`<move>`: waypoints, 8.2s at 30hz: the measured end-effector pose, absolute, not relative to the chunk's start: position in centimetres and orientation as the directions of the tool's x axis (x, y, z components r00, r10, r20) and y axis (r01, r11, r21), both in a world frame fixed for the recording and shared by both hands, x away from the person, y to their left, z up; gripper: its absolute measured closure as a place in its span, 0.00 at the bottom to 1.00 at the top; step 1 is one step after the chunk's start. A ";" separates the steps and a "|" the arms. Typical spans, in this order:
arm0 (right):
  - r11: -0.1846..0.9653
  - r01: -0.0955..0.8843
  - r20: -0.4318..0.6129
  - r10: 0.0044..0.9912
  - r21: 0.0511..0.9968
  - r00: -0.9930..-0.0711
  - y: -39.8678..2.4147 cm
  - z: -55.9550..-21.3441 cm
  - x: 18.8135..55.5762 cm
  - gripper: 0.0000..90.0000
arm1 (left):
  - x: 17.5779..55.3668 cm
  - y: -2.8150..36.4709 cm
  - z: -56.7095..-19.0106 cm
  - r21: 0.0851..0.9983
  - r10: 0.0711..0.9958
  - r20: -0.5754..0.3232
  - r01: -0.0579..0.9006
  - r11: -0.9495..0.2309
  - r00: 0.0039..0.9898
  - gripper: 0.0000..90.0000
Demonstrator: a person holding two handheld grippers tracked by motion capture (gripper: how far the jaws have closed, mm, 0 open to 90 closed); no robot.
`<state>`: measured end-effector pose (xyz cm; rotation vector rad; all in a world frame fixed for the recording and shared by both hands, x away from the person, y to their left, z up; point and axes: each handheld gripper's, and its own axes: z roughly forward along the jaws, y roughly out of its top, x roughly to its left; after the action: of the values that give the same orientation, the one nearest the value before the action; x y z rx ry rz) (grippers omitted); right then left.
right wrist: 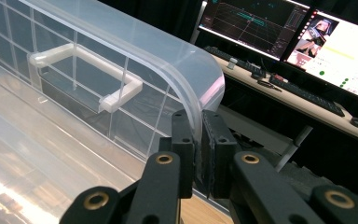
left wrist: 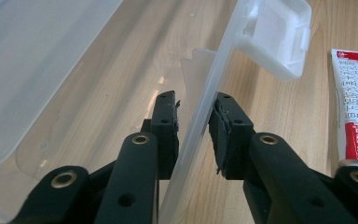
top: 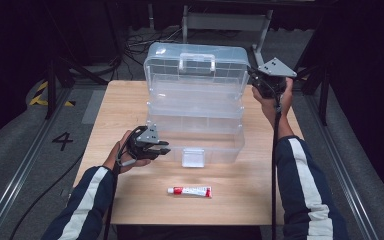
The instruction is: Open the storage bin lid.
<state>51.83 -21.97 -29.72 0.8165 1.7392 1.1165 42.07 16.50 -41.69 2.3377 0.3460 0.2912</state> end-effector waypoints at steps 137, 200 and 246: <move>0.321 0.362 -0.143 0.887 0.875 -0.439 -22.7 -34.2 66.3 0.97 | 42.5 16.4 -42.1 0.727 0.299 0.090 0.143 -0.671 0.950 0.84; 0.430 0.179 -0.205 0.705 0.885 -0.679 -25.3 -32.5 44.8 0.93 | 42.5 16.4 -42.1 0.726 0.298 0.098 0.137 -0.674 0.950 0.84; 0.739 0.093 -0.067 0.183 0.667 -0.981 -11.2 -43.0 35.5 0.74 | 41.0 17.3 -41.6 0.709 0.368 0.174 0.143 -0.691 0.913 0.57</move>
<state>35.51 -11.15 -43.05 0.2240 2.8094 1.0673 40.99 17.28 -41.60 2.3293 0.3618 0.3935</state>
